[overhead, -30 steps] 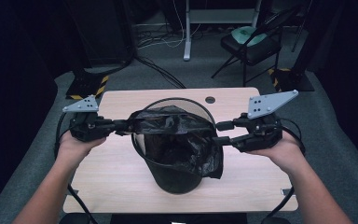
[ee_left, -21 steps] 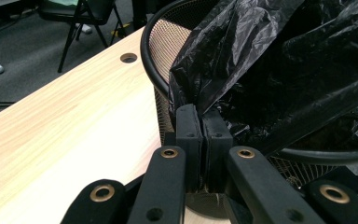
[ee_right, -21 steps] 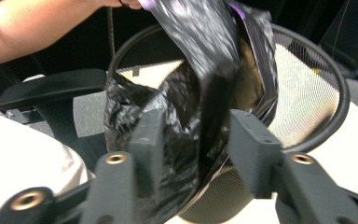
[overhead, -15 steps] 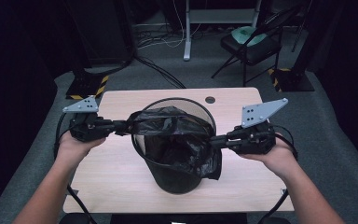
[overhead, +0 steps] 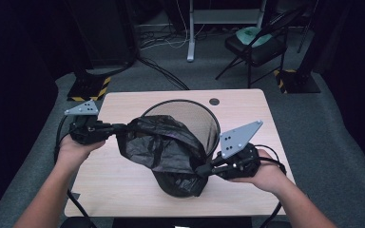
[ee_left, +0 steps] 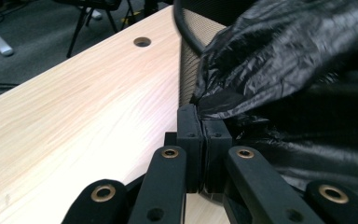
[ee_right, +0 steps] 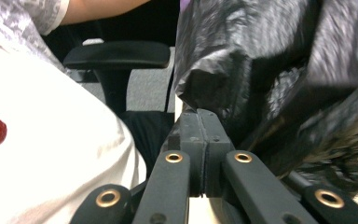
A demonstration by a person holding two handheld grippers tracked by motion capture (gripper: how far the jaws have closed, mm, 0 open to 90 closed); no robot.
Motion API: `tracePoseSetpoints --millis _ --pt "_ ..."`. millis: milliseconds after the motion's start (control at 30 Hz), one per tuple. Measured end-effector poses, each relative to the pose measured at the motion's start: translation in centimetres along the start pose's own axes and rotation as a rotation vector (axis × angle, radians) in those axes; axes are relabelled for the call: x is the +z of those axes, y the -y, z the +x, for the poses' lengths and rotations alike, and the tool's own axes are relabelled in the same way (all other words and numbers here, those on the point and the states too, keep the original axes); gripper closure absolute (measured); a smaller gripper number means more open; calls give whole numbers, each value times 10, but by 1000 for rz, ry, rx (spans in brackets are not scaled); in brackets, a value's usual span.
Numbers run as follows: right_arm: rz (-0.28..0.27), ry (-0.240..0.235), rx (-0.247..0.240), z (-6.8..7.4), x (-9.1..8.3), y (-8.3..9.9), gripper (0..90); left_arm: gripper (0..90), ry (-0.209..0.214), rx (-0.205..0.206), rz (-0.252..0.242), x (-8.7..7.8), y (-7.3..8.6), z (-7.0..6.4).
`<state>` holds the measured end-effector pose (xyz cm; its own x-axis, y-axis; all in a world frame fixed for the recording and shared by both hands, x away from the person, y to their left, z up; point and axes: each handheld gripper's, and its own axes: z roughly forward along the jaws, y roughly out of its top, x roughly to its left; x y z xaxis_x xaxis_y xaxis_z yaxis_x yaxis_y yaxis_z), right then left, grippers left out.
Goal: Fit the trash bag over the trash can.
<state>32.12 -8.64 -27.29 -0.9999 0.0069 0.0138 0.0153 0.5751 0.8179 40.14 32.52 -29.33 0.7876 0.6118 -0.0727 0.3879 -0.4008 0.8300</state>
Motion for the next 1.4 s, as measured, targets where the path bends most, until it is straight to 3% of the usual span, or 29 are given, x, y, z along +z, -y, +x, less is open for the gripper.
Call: tracePoseSetpoints --millis 167,400,467,700,833,1000,1233,1400 --pt "58 -15 8 0 14 9 894 883 -7 -23 0 1 5 7" --pt "143 -5 43 -6 28 29 895 887 -30 -21 11 7 6 10" --pt "124 -21 57 -8 26 33 891 887 -31 -23 11 8 6 11" --pt "-17 -12 94 -9 -4 32 693 887 -33 -26 13 9 5 12" --pt "-21 45 125 -12 -9 35 647 887 -31 -25 16 10 5 12" --pt "-13 45 168 -17 -1 38 588 886 -29 -24 14 10 5 11" --pt "-39 12 182 -21 2 35 617 885 -21 -24 5 8 5 11" --pt "-43 7 186 -20 1 33 712 884 -17 -19 1 6 5 10"
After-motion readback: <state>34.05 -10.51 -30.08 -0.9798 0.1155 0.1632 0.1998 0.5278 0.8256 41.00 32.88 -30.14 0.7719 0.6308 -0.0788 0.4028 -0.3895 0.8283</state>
